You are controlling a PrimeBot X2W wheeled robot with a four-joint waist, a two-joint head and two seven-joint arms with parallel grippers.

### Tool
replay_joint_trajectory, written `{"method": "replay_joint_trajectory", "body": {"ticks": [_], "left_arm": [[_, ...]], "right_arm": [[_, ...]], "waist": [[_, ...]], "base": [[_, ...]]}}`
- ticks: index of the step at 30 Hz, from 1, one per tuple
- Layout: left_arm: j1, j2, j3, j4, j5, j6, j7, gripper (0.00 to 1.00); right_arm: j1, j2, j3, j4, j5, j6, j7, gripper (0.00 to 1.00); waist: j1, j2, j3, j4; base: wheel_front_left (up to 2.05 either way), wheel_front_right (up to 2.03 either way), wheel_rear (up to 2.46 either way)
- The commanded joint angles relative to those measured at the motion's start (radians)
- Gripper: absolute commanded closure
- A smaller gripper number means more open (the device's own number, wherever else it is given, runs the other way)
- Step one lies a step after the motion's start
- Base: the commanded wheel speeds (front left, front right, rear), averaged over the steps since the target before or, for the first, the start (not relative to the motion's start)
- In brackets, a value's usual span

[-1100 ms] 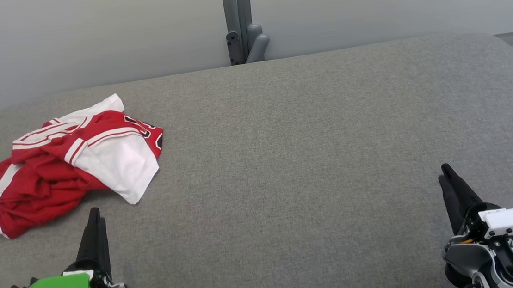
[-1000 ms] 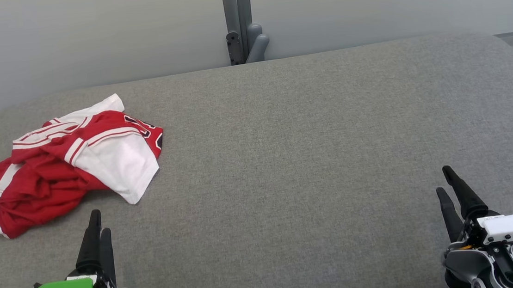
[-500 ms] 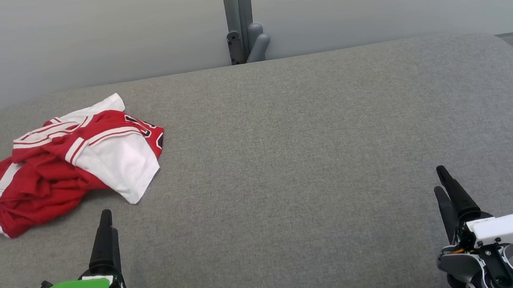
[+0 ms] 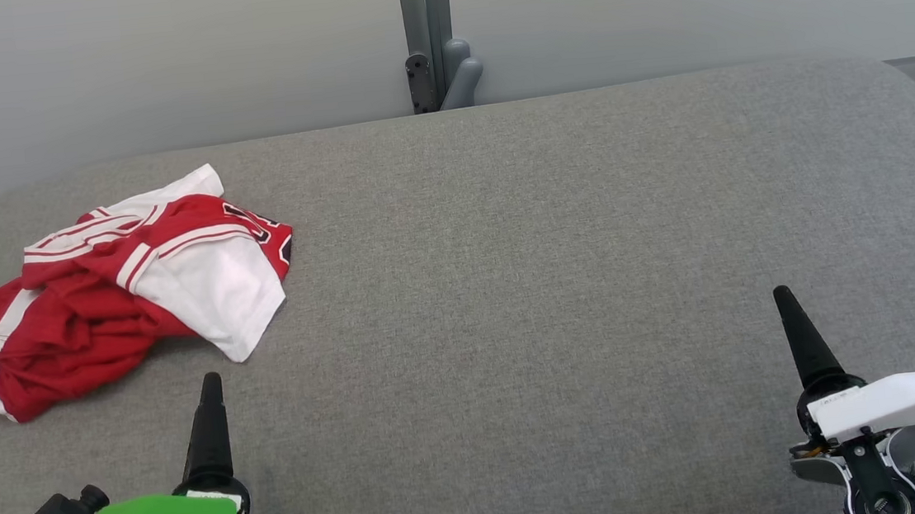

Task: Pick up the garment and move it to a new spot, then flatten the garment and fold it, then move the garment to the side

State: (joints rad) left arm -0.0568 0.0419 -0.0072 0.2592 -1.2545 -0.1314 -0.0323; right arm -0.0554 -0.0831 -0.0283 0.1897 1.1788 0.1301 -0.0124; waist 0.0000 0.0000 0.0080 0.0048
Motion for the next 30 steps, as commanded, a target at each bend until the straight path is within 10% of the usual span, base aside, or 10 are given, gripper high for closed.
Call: {"method": "replay_joint_trajectory", "body": {"ticks": [1, 30], "left_arm": [[-0.008, 0.006, -0.005, -0.019, 0.063, 0.000, -0.013, 0.00], [0.037, 0.037, -0.028, -0.011, 0.669, 0.023, -0.101, 0.00]], "right_arm": [[-0.006, -0.014, 0.002, -0.027, -0.079, 0.000, -0.015, 0.00], [0.045, -0.059, 0.028, -0.053, -0.607, 0.001, -0.110, 0.00]], "waist": [[0.0000, 0.0000, 0.001, 0.000], [0.0000, 0.0000, -0.005, 0.002]], "base": [[0.00, 0.00, 0.00], [0.00, 0.00, 0.00]]}}
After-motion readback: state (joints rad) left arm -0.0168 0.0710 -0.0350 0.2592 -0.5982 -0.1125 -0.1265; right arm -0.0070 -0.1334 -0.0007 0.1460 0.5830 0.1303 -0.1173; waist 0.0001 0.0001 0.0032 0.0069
